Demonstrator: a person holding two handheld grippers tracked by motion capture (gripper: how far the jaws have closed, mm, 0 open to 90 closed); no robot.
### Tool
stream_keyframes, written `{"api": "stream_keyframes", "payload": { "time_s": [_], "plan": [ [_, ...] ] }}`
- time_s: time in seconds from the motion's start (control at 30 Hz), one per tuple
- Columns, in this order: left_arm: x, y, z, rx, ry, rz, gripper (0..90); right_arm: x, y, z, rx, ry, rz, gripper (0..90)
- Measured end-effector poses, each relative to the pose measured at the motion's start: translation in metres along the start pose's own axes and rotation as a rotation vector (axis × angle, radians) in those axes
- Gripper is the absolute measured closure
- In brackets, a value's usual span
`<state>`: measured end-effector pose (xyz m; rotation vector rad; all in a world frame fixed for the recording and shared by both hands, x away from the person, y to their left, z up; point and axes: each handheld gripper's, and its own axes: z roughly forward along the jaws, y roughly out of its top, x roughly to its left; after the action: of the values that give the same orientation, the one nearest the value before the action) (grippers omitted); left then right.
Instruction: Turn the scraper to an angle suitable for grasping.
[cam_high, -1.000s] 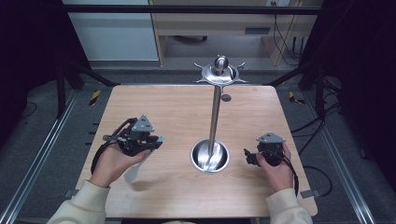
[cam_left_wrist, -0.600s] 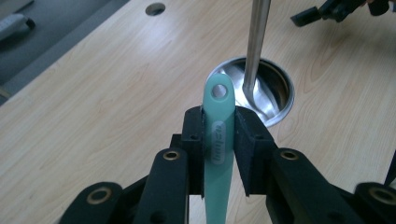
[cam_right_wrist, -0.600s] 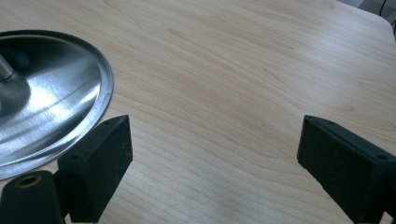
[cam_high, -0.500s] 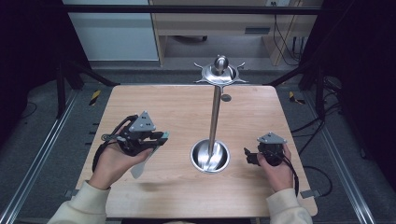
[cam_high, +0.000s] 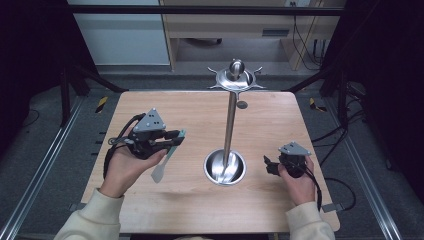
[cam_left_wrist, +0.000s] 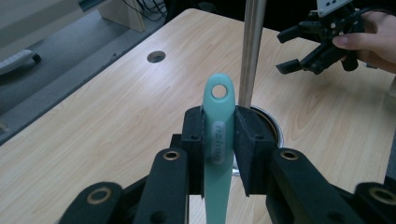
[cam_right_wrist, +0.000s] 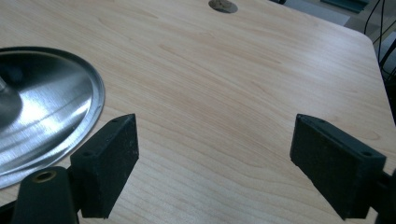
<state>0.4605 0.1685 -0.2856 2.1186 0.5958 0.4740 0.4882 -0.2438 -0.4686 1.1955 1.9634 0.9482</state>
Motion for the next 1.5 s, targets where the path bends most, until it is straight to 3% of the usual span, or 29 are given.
{"api": "stream_keyframes", "payload": {
  "time_s": [0.07, 0.27, 0.5, 0.63, 0.8, 0.93, 1.37, 1.5],
  "plan": [
    [0.000, 0.006, -0.003, -0.014, -0.001, 0.002, 74.7, 0.000, 0.000, -0.002, -0.003, 0.018, 0.018, 15.3],
    [0.000, 0.033, -0.014, -0.057, 0.011, 0.036, 74.7, -0.001, 0.000, -0.003, -0.006, 0.013, 0.043, 14.1],
    [-0.009, 0.050, -0.020, -0.090, 0.010, 0.061, 74.6, -0.004, 0.002, -0.005, -0.004, 0.011, 0.048, 13.0],
    [-0.010, 0.056, -0.024, -0.118, -0.007, 0.059, 74.6, -0.005, 0.002, -0.006, 0.032, 0.032, 0.063, 11.8],
    [-0.008, 0.059, -0.029, -0.164, -0.010, 0.041, 74.6, -0.008, 0.005, -0.006, 0.037, 0.022, 0.085, 10.7],
    [-0.008, 0.059, -0.029, -0.193, -0.027, 0.004, 74.6, -0.006, 0.006, -0.007, 0.049, 0.027, 0.078, 9.5],
    [-0.008, 0.065, -0.030, -0.232, -0.029, 0.002, 74.6, -0.002, 0.004, -0.004, 0.060, 0.044, 0.042, 13.7],
    [-0.006, 0.066, -0.029, -0.258, -0.054, -0.015, 74.6, -0.001, 0.004, -0.006, 0.051, 0.047, 0.030, 13.7]
  ]
}}
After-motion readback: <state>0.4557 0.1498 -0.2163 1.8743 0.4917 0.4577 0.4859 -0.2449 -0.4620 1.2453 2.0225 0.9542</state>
